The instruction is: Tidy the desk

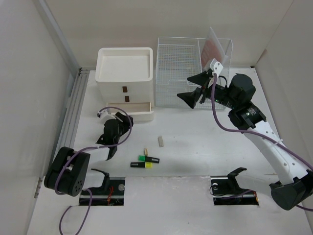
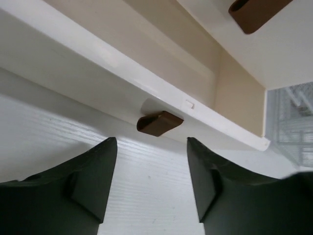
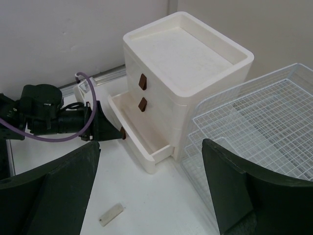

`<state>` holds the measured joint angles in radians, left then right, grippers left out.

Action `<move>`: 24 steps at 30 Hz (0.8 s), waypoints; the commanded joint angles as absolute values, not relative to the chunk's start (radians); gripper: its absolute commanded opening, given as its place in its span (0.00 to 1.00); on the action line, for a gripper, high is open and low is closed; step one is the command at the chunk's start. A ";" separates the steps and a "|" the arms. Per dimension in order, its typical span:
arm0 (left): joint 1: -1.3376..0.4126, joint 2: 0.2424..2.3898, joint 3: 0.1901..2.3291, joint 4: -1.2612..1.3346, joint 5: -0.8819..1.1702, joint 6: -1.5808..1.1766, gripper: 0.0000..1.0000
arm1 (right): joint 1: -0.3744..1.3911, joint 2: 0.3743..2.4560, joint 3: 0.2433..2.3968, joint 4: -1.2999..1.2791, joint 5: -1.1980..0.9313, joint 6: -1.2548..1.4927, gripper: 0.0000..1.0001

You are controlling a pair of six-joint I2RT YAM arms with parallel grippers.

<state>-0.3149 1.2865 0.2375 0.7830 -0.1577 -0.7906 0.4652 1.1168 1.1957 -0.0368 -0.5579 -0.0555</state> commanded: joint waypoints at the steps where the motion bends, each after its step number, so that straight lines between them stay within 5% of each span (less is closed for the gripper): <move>1: -0.322 1.232 0.239 0.786 -0.169 -0.790 0.59 | 0.460 1.092 1.201 0.020 -0.575 -0.055 0.90; 7: -0.365 1.093 0.218 0.717 -0.169 -0.790 0.80 | 0.460 1.101 1.192 0.020 -0.575 -0.055 0.90; 9: -0.399 1.005 0.207 0.666 -0.179 -0.790 0.85 | 0.460 1.111 1.192 0.020 -0.607 -0.055 1.00; 15: -0.448 0.752 0.166 0.525 -0.115 -0.790 0.98 | 0.460 1.215 1.282 -0.156 -0.840 -0.170 1.00; 20: -0.468 0.516 0.274 0.244 -0.049 -0.729 1.00 | 0.523 1.262 1.249 -0.198 -0.795 -0.374 1.00; 24: -0.468 0.430 0.467 0.037 -0.018 -0.631 1.00 | 0.624 1.301 1.168 -0.154 -0.773 -0.501 0.80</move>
<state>-0.4633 0.4652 0.2977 0.1944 -0.0631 -0.7231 0.5598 1.2980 1.2053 -0.1745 -0.7521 -0.3443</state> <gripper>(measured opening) 0.997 0.827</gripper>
